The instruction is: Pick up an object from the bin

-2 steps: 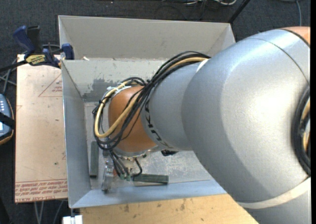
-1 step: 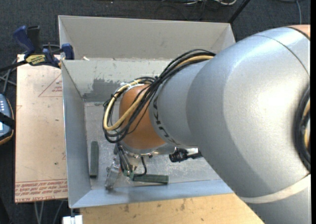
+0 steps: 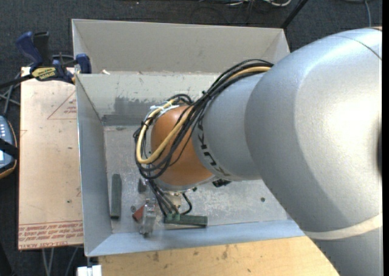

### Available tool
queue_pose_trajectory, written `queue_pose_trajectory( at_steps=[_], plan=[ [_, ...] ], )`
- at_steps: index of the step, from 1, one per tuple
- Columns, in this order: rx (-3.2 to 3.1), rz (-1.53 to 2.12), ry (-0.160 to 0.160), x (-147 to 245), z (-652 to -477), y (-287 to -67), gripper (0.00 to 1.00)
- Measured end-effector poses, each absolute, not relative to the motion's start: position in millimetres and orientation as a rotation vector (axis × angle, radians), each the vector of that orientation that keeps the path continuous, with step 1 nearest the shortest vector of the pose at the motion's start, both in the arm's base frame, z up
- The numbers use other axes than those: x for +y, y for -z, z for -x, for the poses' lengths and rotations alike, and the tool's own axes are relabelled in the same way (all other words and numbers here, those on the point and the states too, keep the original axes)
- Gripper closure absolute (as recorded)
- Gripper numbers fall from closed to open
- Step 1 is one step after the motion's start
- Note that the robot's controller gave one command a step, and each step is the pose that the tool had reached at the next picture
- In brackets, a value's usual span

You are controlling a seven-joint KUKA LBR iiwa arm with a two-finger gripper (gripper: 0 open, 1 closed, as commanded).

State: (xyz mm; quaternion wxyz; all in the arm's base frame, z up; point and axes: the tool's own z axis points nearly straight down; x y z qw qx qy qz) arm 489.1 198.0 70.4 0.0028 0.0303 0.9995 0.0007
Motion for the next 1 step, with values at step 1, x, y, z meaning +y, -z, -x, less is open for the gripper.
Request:
queue_pose_trajectory(
  at_steps=[1],
  plan=[
    [3.128, -0.31, 0.0, 135.7, -494.3, -80.2, 1.0]
  ],
)
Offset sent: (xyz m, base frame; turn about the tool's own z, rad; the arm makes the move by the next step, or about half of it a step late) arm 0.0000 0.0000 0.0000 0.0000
